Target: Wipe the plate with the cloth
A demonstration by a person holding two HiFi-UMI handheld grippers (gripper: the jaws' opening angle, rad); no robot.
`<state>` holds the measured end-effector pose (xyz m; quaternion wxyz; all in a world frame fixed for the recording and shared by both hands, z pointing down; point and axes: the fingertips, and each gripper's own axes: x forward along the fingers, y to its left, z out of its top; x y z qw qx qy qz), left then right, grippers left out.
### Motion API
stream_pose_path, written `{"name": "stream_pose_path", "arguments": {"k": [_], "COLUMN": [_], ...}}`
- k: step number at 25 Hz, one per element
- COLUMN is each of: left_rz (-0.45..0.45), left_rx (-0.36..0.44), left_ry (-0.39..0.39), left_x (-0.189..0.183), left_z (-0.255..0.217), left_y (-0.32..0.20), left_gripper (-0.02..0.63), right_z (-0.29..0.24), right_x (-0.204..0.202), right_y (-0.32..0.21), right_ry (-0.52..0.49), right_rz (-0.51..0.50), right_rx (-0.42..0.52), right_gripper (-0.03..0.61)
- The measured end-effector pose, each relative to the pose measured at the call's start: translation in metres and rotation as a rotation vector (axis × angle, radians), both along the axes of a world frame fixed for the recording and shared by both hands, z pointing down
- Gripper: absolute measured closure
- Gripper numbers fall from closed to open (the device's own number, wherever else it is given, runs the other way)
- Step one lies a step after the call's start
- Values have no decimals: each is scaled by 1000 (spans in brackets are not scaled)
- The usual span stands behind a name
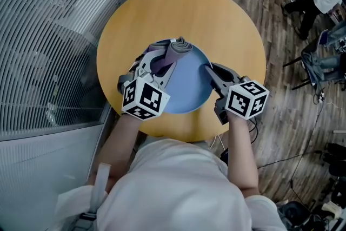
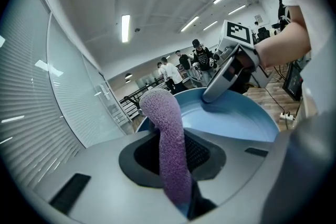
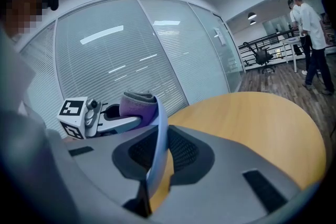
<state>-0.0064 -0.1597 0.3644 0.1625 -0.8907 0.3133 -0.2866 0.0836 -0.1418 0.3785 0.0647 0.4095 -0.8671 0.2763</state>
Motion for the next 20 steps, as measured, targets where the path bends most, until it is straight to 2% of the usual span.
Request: {"name": "stream_pose_path", "arguments": {"k": [20], "left_rz": [184], "left_rx": [87], "left_ry": [-163], "left_x": [40], "left_z": [13], "left_y": [35], "left_gripper": [537], "right_z": [2], "right_x": [5], "right_y": [9], "right_ry": [-11], "right_rz": [8], "right_rx": [-6], "right_gripper": [528]}}
